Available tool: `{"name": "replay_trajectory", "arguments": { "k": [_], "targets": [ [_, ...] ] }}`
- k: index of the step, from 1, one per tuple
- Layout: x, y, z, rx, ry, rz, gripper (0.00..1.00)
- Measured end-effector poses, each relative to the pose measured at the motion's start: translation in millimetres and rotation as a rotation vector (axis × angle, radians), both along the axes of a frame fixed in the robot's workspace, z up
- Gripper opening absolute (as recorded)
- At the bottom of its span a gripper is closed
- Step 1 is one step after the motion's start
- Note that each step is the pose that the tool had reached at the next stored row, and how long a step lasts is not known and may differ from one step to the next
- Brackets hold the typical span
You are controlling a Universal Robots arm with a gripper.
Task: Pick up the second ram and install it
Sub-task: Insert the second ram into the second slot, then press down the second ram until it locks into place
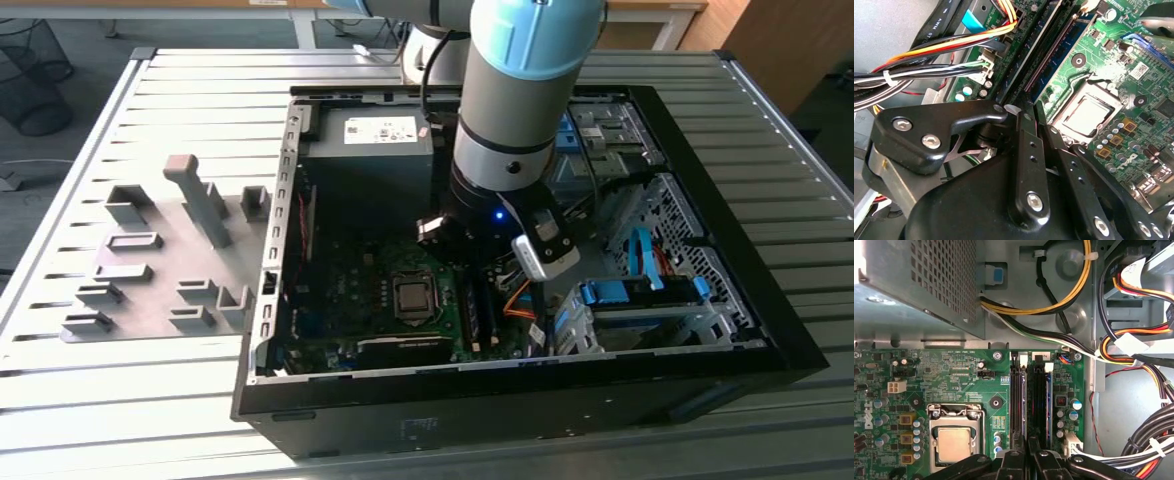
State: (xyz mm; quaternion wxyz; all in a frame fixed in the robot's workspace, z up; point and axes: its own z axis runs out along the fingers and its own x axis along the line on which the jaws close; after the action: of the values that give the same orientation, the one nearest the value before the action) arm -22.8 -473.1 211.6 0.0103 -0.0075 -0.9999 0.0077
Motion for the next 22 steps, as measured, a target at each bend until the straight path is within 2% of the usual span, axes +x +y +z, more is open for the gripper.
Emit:
{"name": "replay_trajectory", "arguments": {
  "k": [6, 7, 10, 12, 16, 20, 22],
  "targets": [
    [0.0, 0.0, -0.1, 0.0000, 0.0000, 0.000, 0.15],
    [0.0, 0.0, -0.1, 0.0000, 0.0000, 0.000, 0.22],
    [0.0, 0.0, 0.7, 0.0000, 0.0000, 0.000, 0.22],
    [0.0, 0.0, 6.3, 0.0001, 0.0000, 0.000, 0.22],
    [-0.1, 0.0, 23.4, -0.0002, 0.0000, 0.000, 0.22],
    [-0.1, 0.0, 25.2, 0.0002, -0.0001, 0.000, 0.20],
    [-0.1, 0.0, 25.3, 0.0002, 0.0000, 0.000, 0.11]
  ]
}}
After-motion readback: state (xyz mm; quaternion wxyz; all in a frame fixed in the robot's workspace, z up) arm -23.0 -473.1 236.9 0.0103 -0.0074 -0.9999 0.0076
